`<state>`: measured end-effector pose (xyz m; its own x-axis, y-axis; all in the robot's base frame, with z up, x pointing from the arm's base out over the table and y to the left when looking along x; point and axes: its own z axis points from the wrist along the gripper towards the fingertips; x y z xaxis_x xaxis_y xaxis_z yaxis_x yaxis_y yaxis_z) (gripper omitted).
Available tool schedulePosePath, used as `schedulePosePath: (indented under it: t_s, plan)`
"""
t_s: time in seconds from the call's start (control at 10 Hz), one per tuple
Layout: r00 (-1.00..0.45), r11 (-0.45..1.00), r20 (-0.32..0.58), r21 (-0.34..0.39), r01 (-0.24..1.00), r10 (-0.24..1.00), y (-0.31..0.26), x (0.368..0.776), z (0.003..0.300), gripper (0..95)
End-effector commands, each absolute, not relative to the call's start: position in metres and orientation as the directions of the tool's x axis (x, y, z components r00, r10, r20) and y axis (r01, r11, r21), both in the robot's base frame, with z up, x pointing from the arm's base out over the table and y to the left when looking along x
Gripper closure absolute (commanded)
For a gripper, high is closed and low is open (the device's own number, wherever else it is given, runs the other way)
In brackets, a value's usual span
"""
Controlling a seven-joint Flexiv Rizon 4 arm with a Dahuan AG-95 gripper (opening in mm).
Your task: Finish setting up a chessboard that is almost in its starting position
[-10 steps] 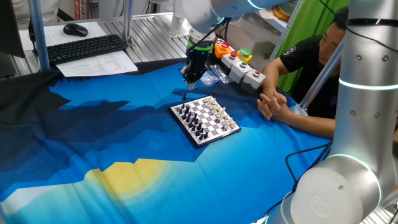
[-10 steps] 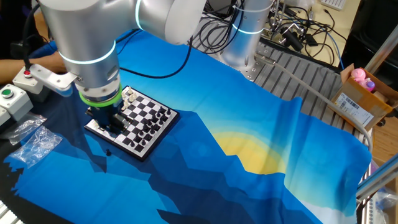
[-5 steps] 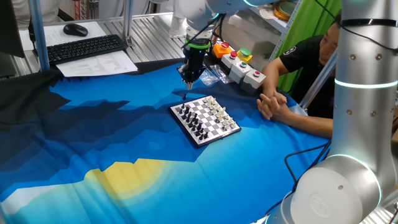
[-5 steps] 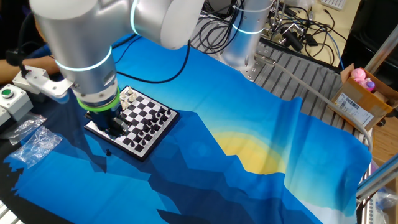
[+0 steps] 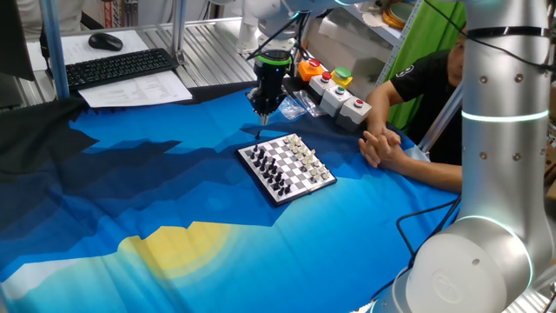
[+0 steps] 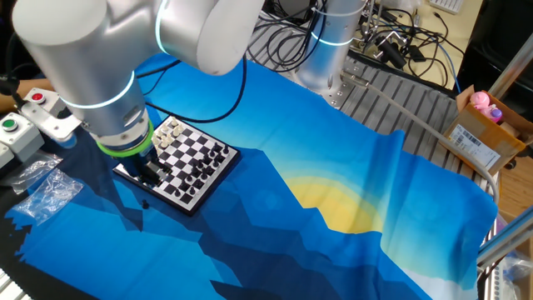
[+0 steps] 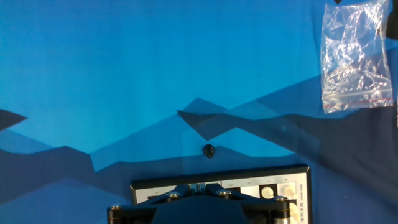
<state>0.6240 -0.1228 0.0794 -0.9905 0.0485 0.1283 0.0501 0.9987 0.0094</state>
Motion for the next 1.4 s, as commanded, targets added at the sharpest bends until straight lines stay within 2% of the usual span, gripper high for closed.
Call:
schedulePosePath:
  t_s: [0.1,0.5,0.7,0.8,1.4]
  plan:
    - [-0.993,1.000,0.115,0.012,-0.005,-0.006,-0.123,0.624,0.079,95.0]
    - [-0.994,0.998,0.094,0.006,0.060,0.059,-0.123,0.624,0.079,95.0]
    - [-0.995,1.000,0.099,0.008,0.020,0.019,-0.123,0.624,0.079,95.0]
    - [-0.995,1.000,0.097,0.005,0.014,0.014,-0.123,0.624,0.079,76.0]
    - [-0.994,0.999,0.100,-0.009,-0.042,-0.041,-0.126,0.663,0.061,76.0]
